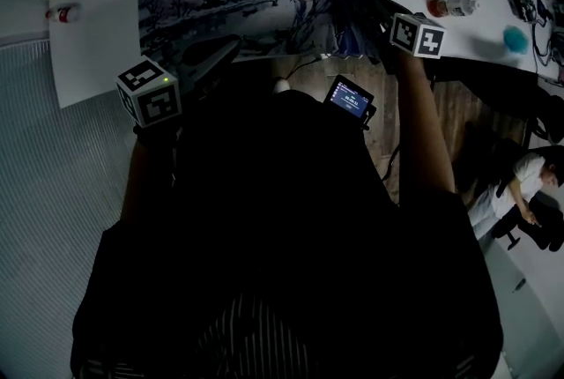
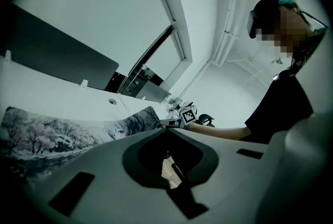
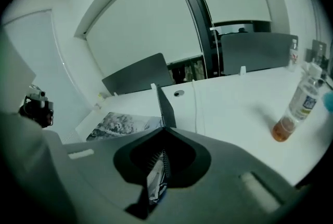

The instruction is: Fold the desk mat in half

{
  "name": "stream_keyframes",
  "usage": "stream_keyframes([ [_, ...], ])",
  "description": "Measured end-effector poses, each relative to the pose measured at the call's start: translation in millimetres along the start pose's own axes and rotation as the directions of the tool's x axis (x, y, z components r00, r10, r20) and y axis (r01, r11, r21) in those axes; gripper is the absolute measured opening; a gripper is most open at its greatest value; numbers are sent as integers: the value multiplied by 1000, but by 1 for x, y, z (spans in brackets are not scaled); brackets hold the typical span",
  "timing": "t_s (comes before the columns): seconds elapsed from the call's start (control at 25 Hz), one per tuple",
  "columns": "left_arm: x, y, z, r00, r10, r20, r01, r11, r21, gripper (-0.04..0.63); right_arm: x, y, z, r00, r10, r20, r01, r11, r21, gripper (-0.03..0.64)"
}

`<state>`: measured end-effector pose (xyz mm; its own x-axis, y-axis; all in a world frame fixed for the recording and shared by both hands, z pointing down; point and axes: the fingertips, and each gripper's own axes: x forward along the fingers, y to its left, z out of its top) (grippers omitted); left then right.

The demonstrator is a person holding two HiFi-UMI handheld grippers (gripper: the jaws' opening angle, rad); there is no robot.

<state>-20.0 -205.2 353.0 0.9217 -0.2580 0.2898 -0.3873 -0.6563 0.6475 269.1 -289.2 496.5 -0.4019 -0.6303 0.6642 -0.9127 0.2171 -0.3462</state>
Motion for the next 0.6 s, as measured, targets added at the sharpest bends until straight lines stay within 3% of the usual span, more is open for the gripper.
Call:
stream_keyframes([
  [0.08,-10,-10,2,997,-14,82,19,998,-65,9,-2,10,0,999,40,27,-40,999,30,8],
  [0.16,-23,-16,9,975,-34,220,74,982,-175,9,-4,18,-4,995,78,64,-84,992,90,8],
  [0.24,-32,-19,11,963,-25,270,82,976,-202,8,-6,22,-8,990,101,95,-113,985,133,8],
  [0.36,-30,-46,2,989,-82,125,89,995,-54,9,-12,29,-14,985,119,126,-140,976,166,8],
  [0.44,-26,-65,-9,992,-127,2,126,991,36,9,-16,31,-18,983,117,140,-141,974,176,8],
  [0.52,-25,-68,-14,991,-127,-42,129,991,41,9,-18,30,-20,984,103,149,-130,974,187,8],
  [0.6,-26,-63,-13,991,-126,-33,126,992,-4,9,-20,29,-18,984,88,156,-119,972,201,8],
])
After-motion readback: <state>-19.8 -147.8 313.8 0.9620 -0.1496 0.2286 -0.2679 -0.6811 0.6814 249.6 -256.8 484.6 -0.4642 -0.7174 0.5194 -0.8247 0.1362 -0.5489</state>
